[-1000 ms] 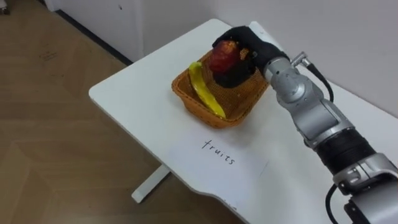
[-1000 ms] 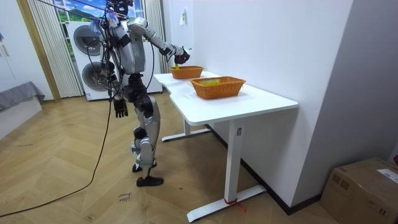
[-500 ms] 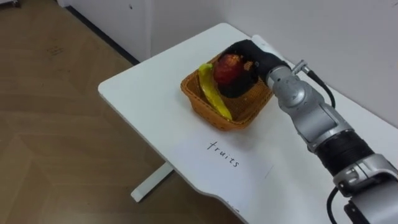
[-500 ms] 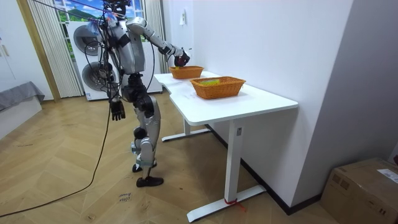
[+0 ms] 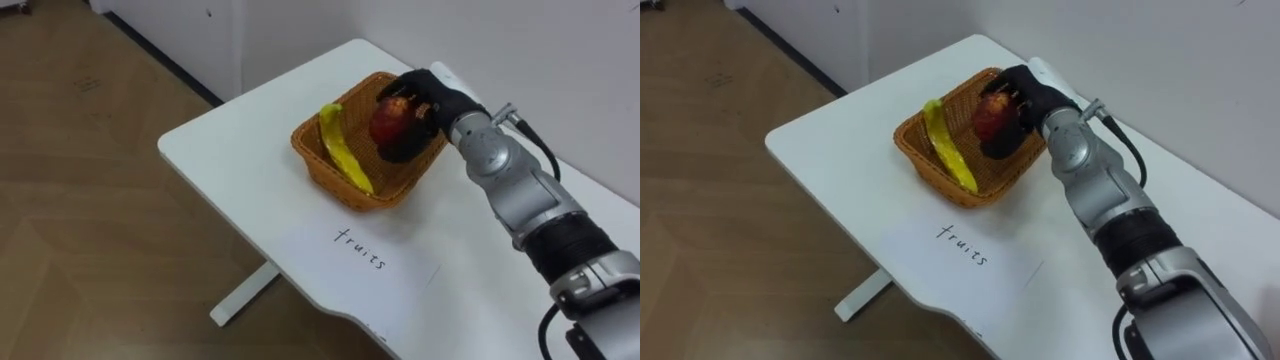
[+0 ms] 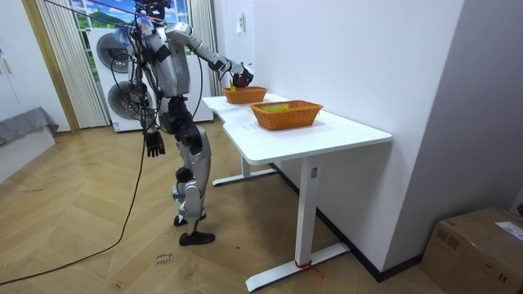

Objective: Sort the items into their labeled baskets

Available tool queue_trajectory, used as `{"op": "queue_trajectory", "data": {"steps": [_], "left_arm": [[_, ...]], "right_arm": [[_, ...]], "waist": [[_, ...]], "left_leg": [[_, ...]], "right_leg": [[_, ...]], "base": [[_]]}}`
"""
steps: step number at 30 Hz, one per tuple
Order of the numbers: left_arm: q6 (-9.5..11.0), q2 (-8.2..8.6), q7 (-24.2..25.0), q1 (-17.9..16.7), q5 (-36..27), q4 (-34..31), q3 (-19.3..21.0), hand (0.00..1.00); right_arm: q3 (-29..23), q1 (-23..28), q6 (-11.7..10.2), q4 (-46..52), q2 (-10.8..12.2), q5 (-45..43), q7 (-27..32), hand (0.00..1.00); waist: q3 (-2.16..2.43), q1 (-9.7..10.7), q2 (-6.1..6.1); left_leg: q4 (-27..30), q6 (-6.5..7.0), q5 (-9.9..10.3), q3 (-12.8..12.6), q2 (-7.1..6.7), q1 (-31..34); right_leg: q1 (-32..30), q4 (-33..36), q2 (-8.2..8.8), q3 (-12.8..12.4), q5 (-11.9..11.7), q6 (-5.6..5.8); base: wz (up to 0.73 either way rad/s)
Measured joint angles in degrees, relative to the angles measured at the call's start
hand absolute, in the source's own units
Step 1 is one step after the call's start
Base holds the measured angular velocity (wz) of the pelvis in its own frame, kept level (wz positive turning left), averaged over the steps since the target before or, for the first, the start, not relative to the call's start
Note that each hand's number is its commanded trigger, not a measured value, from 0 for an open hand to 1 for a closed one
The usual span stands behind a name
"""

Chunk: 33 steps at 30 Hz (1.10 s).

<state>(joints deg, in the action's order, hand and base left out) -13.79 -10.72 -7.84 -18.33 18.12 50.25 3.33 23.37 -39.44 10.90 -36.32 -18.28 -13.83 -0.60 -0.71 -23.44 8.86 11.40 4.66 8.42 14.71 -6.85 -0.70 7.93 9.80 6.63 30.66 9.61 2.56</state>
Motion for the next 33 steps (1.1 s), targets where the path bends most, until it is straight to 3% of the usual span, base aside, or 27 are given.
{"op": "queue_trajectory", "data": {"steps": [15,22,27,33], "left_arm": [[0.0,0.08,-0.2,0.2,0.1,0.0,0.8,0.0],[0.0,0.06,-0.3,1.2,0.1,0.4,1.0,0.0],[0.0,0.03,0.0,2.2,1.2,0.4,1.0,0.0],[0.2,-0.03,-0.4,3.2,0.6,0.4,1.1,0.0]], "right_arm": [[-0.2,0.0,0.0,0.0,0.0,0.0,0.5,0.0],[-0.5,0.0,-0.2,0.0,-0.1,-0.1,0.6,0.0],[-2.3,0.0,-0.2,0.8,-0.1,-2.8,0.6,0.0],[-5.1,0.0,-0.5,3.5,-0.8,-6.2,0.7,0.0]], "waist": [[-0.06,0.0,-0.19],[0.0,0.2,-1.7],[0.38,1.2,-1.46],[0.32,2.8,-1.66]], "left_leg": [[0.0,0.0,0.0,0.0,-0.02,-0.1],[0.0,0.14,-0.1,-0.3,-0.11,-0.4],[-0.1,0.16,-0.1,-0.4,-0.07,0.1],[-0.2,0.35,-0.1,-1.1,0.08,-1.0]], "right_leg": [[0.1,0.0,0.02,0.0,0.0,0.02],[0.1,0.2,0.28,-0.6,0.0,0.06],[-0.7,1.0,0.42,-0.8,0.2,0.24],[0.0,0.9,0.42,-1.2,0.2,0.25]], "base": [[0.0],[-0.01],[-0.01],[-0.04]]}}
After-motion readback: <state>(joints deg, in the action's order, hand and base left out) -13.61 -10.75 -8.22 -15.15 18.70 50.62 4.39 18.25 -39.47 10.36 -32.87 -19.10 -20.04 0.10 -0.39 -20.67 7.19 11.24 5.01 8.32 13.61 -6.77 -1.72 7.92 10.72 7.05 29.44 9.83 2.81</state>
